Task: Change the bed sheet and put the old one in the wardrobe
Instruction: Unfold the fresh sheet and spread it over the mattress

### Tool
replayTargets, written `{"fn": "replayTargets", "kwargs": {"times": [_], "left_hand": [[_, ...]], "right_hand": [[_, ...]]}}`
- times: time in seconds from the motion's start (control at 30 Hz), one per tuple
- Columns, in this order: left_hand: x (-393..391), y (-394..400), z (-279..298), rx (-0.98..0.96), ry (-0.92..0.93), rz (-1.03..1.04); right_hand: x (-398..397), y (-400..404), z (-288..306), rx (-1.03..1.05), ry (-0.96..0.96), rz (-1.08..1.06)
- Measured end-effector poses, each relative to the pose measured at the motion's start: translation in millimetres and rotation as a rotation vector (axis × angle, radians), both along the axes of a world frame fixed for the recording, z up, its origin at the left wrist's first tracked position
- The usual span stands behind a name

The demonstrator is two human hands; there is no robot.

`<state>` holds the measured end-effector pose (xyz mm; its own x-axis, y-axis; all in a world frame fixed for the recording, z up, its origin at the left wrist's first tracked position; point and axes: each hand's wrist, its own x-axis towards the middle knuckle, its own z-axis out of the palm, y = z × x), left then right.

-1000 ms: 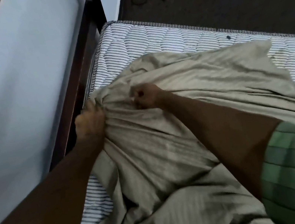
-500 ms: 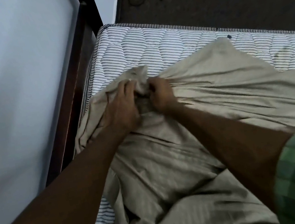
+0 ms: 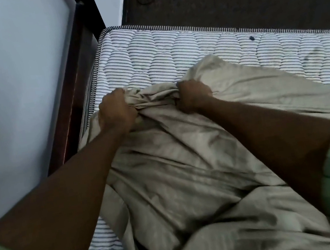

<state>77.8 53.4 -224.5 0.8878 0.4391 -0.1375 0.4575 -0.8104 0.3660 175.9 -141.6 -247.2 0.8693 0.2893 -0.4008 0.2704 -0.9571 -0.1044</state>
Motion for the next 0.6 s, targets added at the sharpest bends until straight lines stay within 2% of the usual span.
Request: {"fn": "replayTargets", "kwargs": {"times": [0.03, 0.1, 0.17, 0.23, 0.27, 0.33, 0.37, 0.47, 0.53, 0.6], "left_hand": [[6, -2, 1, -0.062, 0.012, 0.086], [18, -8, 6, -0.128, -0.017, 0.243], [26, -7, 11, -0.121, -0.135, 0.396], [25, -1, 9, -0.089, -0.348, 0.399], [22, -2, 6, -0.037, -0.369, 0.339], [14, -10, -2, 0.107, -0.276, 0.231], [10, -20, -5, 0.158, -0.249, 0.188], [6, -50, -5, 0.130, -0.153, 0.030], [6, -68, -9, 0.074, -0.089, -0.150], [4, -87, -12, 0.054, -0.106, -0.345]], "right_hand": [[6, 10, 8, 0.008, 0.012, 0.025], [20, 30, 25, 0.127, -0.106, -0.018], [28, 46, 39, 0.466, -0.241, -0.094], [26, 52, 40, 0.771, -0.198, 0.012], [24, 47, 32, 0.796, -0.156, 0.071], [17, 25, 19, 0.679, -0.168, 0.050], [16, 7, 12, 0.598, -0.234, -0.012], [23, -60, -10, 0.275, -0.420, -0.339], [25, -104, -19, 0.090, -0.353, -0.539], [17, -134, -27, 0.036, -0.269, -0.532]]}}
